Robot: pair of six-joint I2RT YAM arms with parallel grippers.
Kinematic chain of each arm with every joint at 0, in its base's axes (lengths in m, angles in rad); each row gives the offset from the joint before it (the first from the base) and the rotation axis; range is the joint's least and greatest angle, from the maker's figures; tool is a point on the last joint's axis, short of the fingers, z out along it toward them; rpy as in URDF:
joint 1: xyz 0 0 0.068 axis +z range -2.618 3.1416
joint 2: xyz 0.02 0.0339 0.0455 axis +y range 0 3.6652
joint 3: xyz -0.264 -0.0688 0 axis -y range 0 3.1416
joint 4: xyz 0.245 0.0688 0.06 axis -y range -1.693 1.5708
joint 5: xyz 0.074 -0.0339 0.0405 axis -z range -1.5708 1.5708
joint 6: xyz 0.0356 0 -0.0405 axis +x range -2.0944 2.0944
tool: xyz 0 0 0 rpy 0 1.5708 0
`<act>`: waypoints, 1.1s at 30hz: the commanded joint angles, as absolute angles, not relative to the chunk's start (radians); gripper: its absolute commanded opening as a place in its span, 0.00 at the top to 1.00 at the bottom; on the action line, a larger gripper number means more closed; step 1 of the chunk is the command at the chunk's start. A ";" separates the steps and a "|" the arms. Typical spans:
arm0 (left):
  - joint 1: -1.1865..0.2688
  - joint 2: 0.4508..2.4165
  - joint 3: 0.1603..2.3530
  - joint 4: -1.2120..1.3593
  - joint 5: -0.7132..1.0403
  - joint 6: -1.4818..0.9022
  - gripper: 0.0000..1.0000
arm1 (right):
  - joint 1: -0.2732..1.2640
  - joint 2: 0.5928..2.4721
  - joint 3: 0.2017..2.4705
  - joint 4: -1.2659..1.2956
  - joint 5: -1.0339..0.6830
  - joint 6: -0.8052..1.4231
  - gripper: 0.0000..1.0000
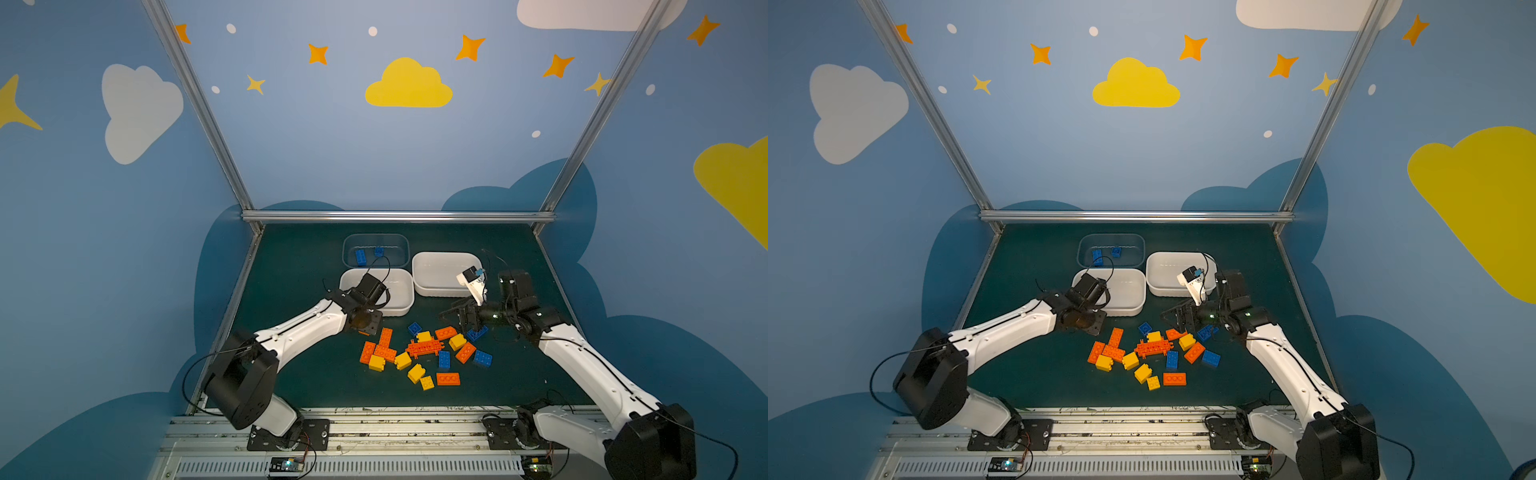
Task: Sort the legos into containers by color
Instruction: 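Place the orange brick into the nearer white bin and release, then lower the left gripper over the orange bricks by the pile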
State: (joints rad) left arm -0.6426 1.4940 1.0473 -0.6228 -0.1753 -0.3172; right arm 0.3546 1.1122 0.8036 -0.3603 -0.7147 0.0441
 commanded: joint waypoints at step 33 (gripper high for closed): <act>-0.508 1.599 1.289 -0.805 -0.107 -0.386 0.34 | 0.328 1.116 0.820 -0.322 -0.673 0.044 0.10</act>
State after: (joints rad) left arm -0.4862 1.6707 1.3479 -0.7040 -0.1795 -0.3214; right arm 0.3344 1.1324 0.8036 -0.3122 -0.6697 0.0517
